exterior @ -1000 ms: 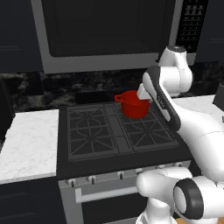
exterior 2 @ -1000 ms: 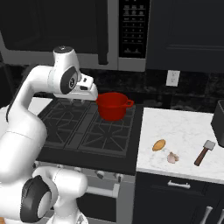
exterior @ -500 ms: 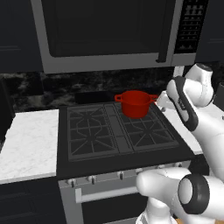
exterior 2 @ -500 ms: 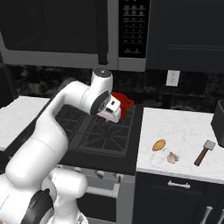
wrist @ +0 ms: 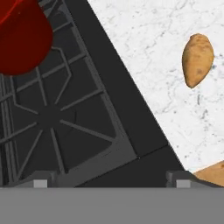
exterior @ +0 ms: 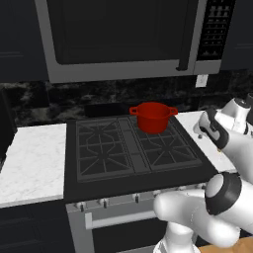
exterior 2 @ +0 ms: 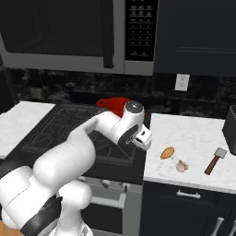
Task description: Put the garlic and potato in the pot. Retrieve the spatula and lightly stir the vegetables in the pot.
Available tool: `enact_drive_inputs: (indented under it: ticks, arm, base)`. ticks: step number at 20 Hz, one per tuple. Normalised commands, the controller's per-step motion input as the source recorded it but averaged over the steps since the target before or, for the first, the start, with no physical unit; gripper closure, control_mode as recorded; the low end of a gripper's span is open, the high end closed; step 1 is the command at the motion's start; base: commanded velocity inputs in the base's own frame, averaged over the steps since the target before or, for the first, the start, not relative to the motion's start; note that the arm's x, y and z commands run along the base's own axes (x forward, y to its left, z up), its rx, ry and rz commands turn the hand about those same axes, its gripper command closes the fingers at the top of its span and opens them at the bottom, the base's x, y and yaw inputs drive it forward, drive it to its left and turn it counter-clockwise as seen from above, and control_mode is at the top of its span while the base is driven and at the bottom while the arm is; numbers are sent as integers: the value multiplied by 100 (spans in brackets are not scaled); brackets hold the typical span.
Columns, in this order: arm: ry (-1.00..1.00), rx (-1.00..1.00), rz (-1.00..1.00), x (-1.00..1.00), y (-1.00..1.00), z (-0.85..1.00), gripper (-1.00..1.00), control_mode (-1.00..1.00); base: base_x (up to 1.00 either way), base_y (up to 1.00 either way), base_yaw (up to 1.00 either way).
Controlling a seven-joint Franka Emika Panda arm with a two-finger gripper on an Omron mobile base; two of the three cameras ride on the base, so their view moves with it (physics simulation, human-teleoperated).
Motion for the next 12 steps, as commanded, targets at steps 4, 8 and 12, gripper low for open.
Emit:
enact_drive_inputs:
  ticks: [4,8,12]
  arm:
    - [5,6,-2,10,-51,-1,-100,-100]
    - [16,0,-2,4,-67,0,-100,-100]
    - [23,-7,-8,27,-69,-7,-100,-100]
  base:
    - [0,0,0]
    - [0,0,0]
    - [0,0,0]
